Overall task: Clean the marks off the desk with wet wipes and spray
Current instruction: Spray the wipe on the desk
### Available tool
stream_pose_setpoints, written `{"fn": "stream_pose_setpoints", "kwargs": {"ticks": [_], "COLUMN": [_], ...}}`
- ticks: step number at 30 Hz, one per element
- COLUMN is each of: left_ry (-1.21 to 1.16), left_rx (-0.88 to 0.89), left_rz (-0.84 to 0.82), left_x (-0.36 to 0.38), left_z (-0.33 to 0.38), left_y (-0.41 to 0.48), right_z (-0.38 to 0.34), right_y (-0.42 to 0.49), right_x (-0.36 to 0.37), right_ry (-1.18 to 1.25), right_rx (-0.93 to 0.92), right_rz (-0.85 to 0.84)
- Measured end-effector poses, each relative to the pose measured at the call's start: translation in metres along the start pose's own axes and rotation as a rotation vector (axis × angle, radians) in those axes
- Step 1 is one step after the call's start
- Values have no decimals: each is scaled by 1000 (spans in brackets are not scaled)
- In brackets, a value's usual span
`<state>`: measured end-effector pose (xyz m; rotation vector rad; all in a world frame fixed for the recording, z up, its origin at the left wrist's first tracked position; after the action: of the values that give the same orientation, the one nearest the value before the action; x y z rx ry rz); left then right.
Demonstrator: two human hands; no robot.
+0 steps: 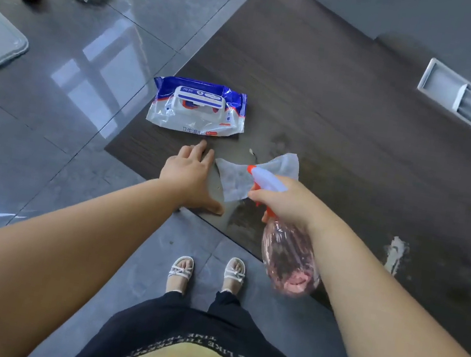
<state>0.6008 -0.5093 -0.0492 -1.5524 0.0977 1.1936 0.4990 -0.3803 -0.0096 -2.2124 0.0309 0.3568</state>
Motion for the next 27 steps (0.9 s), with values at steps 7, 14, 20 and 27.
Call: {"fn": "stream_pose_setpoints", "kwargs": {"ticks": [7,14,20,27], "left_ry": [18,31,50,64], "left_rx": [-16,-41,-65,-88], "left_rz": [33,54,20,-18], "left_x": [2,-1,-3,-6], "left_z": [0,4,7,10], "left_y": [4,3,4,4], "right_z": [5,14,34,47], "right_y": [2,7,5,-1], "right_x": [23,20,1,-27], "right_ry": [28,95,190,264], "right_rx": [117,172,189,208], "right_rz": [58,19,118,234]}}
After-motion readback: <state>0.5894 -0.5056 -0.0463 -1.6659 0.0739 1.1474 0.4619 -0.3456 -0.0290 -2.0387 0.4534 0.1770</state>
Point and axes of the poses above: each hand's wrist, its own y-axis towards the middle knuckle, its own x-axis out of the palm, z = x × y, the point moved 6 cm from there along y, towards the middle knuckle, and after that the axes turned 11 degrees about -z, right-handed, at the moved point
